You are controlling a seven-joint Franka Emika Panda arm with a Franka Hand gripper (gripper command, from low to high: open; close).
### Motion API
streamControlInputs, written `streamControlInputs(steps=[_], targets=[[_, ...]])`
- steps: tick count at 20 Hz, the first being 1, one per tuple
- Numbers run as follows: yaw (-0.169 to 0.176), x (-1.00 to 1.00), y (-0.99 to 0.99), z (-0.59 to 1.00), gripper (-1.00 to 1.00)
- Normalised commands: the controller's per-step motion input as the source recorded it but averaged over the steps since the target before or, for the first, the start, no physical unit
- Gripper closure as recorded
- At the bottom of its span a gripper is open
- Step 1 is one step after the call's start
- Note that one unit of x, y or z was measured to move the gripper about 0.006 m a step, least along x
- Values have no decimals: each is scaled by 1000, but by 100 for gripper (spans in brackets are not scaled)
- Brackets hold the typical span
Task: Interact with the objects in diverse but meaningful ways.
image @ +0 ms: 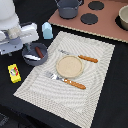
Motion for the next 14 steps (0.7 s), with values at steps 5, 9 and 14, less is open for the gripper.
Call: streamControlInputs(steps=[5,9,14], targets=[[-34,61,0,-199,-100],[-17,-3,9,-228,-100],[-9,70,118,-11,100]])
